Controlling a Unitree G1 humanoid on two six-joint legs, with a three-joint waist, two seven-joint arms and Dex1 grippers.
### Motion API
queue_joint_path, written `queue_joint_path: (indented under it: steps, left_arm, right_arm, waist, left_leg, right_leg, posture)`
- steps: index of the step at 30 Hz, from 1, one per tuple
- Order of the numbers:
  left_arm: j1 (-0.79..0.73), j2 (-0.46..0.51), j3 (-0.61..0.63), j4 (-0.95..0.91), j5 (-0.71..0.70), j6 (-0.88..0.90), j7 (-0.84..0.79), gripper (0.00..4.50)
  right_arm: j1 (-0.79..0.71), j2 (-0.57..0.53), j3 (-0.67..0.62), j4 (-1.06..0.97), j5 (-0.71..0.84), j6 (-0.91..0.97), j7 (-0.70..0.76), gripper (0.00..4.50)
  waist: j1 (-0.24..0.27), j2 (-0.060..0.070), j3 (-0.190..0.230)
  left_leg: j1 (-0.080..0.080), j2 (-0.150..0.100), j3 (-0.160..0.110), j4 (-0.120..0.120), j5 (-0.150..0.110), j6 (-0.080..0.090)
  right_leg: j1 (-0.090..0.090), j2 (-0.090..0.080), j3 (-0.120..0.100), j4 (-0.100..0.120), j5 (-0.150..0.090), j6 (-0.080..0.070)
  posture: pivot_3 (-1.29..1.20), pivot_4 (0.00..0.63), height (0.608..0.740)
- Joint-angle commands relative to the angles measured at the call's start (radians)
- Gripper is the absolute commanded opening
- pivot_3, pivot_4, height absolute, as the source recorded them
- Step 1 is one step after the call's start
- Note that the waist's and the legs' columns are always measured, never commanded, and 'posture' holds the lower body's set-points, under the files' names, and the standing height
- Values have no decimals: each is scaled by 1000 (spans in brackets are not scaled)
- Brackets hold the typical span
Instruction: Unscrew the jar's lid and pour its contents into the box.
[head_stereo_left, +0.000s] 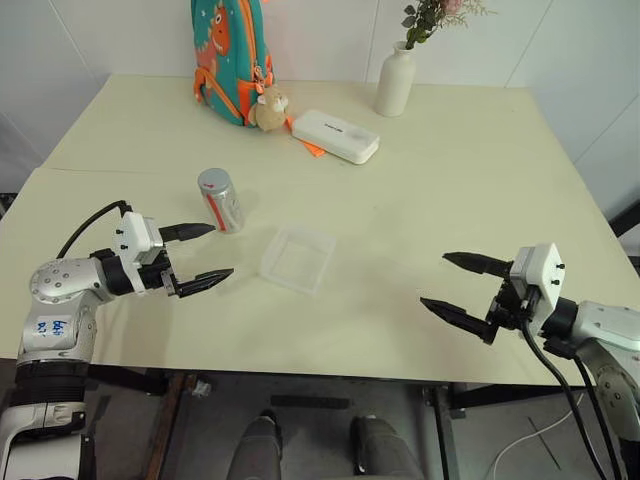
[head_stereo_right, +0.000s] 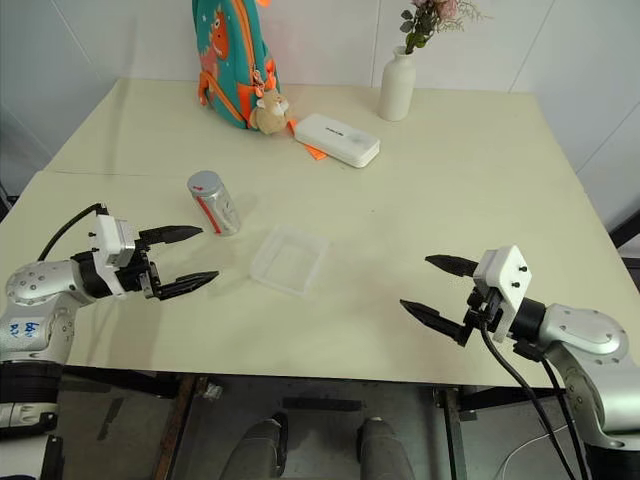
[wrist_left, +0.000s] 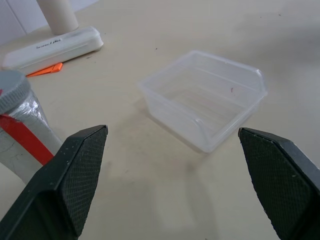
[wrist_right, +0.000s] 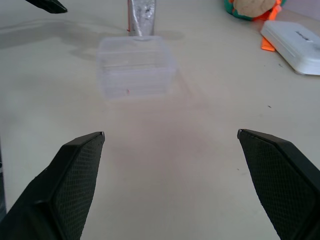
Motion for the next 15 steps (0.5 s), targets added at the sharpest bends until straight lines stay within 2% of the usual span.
queue_joint_path:
  steps: [1,4,7,13,15]
  left_arm:
    - [29,25,55,-54,-6,3,32,4462]
    - [101,19,104,-109,-11,25,98,4462]
    - [164,-30,152,-151,-3,37,224,4462]
    - [196,-235,182,-236,79,61,605,4462]
    - [199,-294,164,-267,106,73,684,4462]
  right_arm:
    - [-37,5,24,-14,13,-6,6,4500]
    - [-96,28,84,25,-7,-16,11,4500]
    - [-186,59,130,51,-2,-7,-2,4500]
    - [-317,133,198,54,10,12,-22,4500]
    - [-344,154,216,48,9,21,-33,4500]
  waist:
    - [-1,0,0]
    - [-10,0,0]
    - [-12,0,0]
    - [4,-1,0]
    - [6,-1,-1]
  left_leg:
    - [0,0,0,0,0,0]
    - [0,1,2,0,0,0]
    - [1,1,2,0,0,0]
    - [0,1,2,2,0,0]
    - [-1,1,2,3,0,0]
  right_leg:
    - [0,0,0,0,0,0]
    - [-1,0,1,0,1,-1]
    - [-1,0,2,0,1,0]
    - [-1,0,3,0,2,1]
    - [-1,0,3,0,2,2]
  posture:
    - [0,150,740]
    - [0,150,740]
    - [0,150,740]
    - [0,150,740]
    - [0,150,740]
